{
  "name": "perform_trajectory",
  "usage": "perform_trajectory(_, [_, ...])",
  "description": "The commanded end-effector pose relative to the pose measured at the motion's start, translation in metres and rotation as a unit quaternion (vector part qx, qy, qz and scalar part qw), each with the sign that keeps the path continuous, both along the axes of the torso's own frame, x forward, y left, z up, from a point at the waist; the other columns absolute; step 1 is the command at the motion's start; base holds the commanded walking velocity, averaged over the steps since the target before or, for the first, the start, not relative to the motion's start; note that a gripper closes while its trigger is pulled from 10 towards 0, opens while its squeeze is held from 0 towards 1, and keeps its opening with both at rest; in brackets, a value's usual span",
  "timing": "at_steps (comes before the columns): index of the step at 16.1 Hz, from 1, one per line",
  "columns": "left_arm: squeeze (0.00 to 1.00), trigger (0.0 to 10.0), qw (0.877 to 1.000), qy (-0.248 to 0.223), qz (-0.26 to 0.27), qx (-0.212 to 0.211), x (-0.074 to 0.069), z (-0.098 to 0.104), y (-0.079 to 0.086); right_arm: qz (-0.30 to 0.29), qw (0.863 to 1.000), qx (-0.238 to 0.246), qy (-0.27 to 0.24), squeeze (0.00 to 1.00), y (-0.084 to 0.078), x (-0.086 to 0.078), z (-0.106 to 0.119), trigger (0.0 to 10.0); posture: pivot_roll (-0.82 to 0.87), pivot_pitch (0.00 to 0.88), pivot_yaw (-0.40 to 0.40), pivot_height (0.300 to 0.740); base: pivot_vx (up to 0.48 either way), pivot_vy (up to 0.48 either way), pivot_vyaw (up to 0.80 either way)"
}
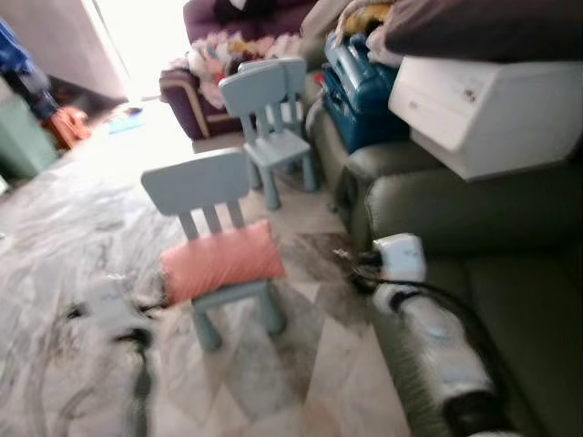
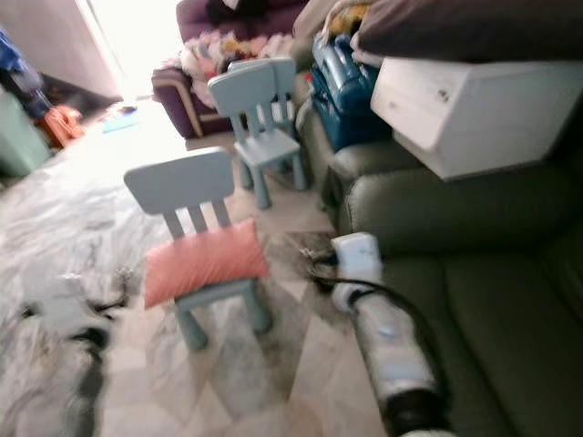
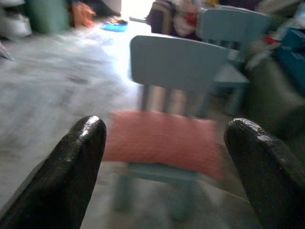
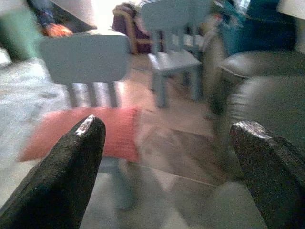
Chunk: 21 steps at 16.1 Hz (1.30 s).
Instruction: Move the pillow to the sofa
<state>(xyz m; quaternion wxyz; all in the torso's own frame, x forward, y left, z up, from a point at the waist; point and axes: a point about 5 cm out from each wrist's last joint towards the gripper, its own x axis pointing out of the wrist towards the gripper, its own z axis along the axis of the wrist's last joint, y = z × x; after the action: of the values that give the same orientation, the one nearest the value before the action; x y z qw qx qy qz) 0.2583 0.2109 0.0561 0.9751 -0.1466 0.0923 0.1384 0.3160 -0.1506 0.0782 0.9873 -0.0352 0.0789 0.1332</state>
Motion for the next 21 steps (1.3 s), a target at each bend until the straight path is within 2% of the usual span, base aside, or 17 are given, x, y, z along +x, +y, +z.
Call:
perform_trajectory(1, [0.0, 10.0, 1.0, 0.007, 0.029, 0.0, -0.0026, 0.001, 0.0157, 0.023, 1.0, 0.013, -0.01, 0.0, 0.0169, 0.0024, 0.005, 10.0, -0.23, 0.009, 0.131, 0.74, 0.0, 0.454, 0.0])
perform_trajectory(4, [0.0, 10.0, 0.999, 0.015, 0.03, -0.008, -0.0022, 0.0002, 0.0139, 0.03, 0.999, 0.014, -0.006, 0.0, 0.0204, 0.0021, 0.0037, 10.0, -0.23, 0.01, 0.13, 0.74, 0.0, 0.48, 0.0])
perform_trajectory(15, [0.0, 10.0, 1.0, 0.013, 0.019, 0.006, -0.0007, 0.0006, 0.0147, 0.028, 0.999, 0.015, -0.011, 0.0, 0.0214, 0.0046, 0.0059, 10.0, -0.23, 0.013, 0.133, 0.74, 0.0, 0.48, 0.0])
perform_trajectory(18, [0.0, 10.0, 1.0, 0.006, 0.013, 0.019, 0.0002, 0.0024, 0.0148, 0.028, 0.999, 0.015, -0.013, 0.0, 0.0215, 0.0052, 0.0062, 10.0, -0.24, 0.012, 0.133, 0.74, 0.0, 0.454, 0.0])
perform_trajectory(21, [0.0, 10.0, 0.999, 0.028, 0.011, 0.041, 0.0008, -0.0009, 0.0114, 0.024, 0.999, 0.012, -0.017, 0.0, 0.0206, 0.0056, 0.007, 10.0, -0.24, 0.012, 0.132, 0.74, 0.1, 0.125, 0.0])
